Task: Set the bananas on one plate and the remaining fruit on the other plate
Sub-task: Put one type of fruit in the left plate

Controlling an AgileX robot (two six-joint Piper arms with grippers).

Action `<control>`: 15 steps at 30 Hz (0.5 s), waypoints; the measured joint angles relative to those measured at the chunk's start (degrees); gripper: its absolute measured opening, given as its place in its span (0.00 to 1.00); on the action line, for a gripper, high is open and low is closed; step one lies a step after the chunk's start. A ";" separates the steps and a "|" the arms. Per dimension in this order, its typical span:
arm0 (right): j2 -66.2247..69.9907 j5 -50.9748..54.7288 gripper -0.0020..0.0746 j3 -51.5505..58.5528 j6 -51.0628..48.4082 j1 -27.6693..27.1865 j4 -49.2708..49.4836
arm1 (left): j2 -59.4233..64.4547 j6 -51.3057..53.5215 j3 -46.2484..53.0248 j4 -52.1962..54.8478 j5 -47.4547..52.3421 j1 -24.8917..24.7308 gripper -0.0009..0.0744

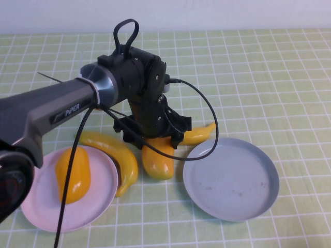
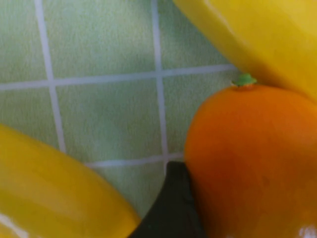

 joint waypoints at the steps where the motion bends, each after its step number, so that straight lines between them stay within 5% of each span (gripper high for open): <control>1: 0.00 0.00 0.01 0.00 0.00 0.00 0.00 | 0.00 0.94 0.00 0.09 0.00 0.00 0.75; 15: 0.00 0.00 0.01 0.00 0.00 0.00 0.00 | -3.34 13.07 0.00 2.68 1.68 -2.38 0.75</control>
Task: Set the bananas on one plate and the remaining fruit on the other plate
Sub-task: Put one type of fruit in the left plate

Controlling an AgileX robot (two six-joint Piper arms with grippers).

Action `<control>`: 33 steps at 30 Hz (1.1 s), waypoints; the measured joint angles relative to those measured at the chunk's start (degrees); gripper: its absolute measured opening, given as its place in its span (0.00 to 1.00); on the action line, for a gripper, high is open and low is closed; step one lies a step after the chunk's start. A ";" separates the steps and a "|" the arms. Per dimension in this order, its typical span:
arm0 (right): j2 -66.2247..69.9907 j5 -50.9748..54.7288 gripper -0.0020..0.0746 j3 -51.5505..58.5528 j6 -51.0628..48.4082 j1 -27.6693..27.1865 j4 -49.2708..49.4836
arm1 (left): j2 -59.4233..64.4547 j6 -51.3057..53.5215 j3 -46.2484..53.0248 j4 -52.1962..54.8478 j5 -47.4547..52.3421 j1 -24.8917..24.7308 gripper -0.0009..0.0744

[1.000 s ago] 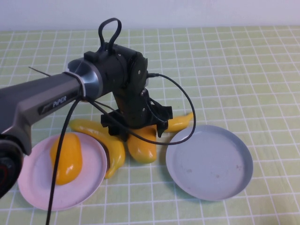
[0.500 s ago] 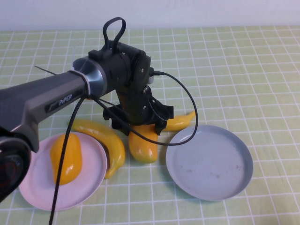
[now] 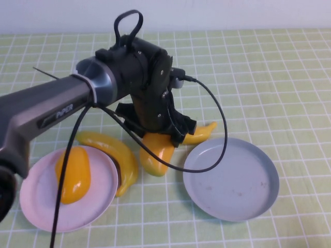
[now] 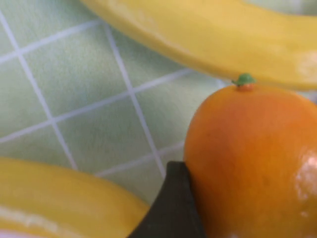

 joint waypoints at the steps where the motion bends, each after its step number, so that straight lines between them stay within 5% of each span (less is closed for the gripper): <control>1: 0.00 0.00 0.01 0.00 0.00 0.00 0.00 | -1.33 0.09 0.00 0.94 0.86 -0.63 0.75; 10: 0.00 0.00 0.01 0.00 0.00 0.00 0.00 | -15.07 0.66 1.58 4.79 10.67 0.10 0.75; 23: 0.00 0.00 0.01 0.00 0.00 0.00 0.00 | -34.26 -0.01 31.02 7.18 5.01 15.54 0.75; 33: 0.00 0.00 0.01 0.00 0.00 0.00 0.00 | -35.66 -0.74 41.26 2.56 -7.54 27.93 0.75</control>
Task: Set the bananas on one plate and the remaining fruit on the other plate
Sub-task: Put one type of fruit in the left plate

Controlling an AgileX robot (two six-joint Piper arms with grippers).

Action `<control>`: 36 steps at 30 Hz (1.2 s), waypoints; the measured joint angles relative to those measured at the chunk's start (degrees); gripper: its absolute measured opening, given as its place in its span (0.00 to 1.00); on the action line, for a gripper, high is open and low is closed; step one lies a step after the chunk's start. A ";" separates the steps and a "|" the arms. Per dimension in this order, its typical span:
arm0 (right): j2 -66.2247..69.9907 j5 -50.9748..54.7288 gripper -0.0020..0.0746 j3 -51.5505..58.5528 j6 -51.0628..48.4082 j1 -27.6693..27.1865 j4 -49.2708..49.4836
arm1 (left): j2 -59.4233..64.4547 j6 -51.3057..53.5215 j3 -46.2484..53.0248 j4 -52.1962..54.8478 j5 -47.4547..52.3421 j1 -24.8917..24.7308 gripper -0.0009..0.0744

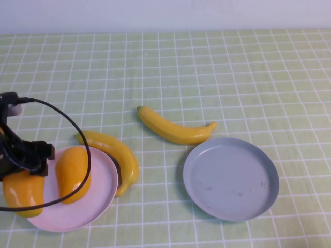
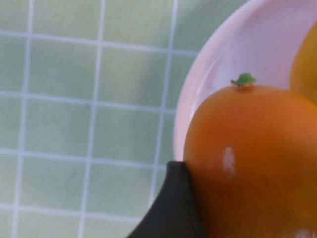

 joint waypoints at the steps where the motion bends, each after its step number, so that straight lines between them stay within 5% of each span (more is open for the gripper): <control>1: 0.00 0.00 0.01 0.00 0.00 0.00 0.00 | 0.26 0.00 0.22 -0.52 -1.54 0.12 0.75; 24: 0.00 0.00 0.01 0.00 0.00 0.00 0.00 | 4.92 1.00 1.58 -4.81 -7.34 0.25 0.89; 36: 0.00 0.00 0.01 0.00 0.00 0.00 0.00 | -2.02 -0.23 3.05 -3.02 -7.41 0.35 0.87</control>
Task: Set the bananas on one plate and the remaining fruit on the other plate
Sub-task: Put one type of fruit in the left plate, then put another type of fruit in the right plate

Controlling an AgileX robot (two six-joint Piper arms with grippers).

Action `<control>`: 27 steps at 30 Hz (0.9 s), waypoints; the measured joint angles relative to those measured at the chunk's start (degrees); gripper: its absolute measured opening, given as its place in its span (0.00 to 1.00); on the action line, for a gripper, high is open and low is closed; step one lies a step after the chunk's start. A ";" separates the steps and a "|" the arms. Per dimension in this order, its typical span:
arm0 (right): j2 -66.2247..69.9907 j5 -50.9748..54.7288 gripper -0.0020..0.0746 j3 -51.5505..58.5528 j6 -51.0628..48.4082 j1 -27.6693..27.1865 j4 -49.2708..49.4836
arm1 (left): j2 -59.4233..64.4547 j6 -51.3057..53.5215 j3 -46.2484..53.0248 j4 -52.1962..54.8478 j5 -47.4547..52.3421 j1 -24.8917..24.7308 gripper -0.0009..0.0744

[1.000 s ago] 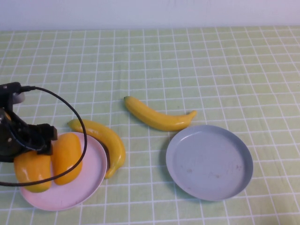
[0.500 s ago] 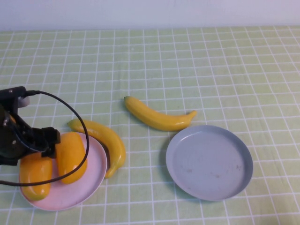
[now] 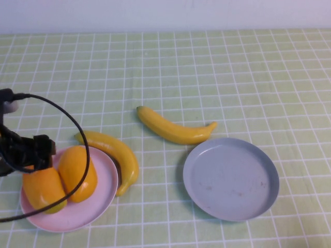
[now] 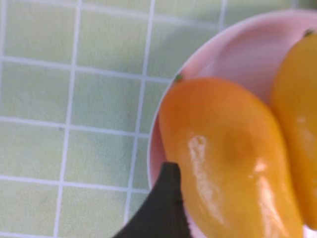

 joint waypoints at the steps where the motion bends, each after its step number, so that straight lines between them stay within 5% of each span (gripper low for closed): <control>1: 0.00 0.00 0.01 0.00 0.00 0.00 0.00 | -2.90 0.00 0.77 0.00 -0.47 0.00 0.83; 3: 0.00 0.00 0.01 0.00 0.00 0.00 0.00 | -9.04 0.00 3.10 0.11 -1.68 0.00 0.71; 8: 0.00 0.00 0.01 0.00 0.00 0.00 0.00 | -25.02 2.51 8.87 0.58 -2.36 0.00 0.18; 10: 0.00 0.00 0.01 0.00 0.00 0.00 0.00 | -29.35 4.35 10.43 0.67 -0.77 0.00 0.08; 27: 0.00 0.00 0.01 0.00 0.00 0.00 0.00 | -70.08 8.58 19.26 0.95 7.58 0.00 0.01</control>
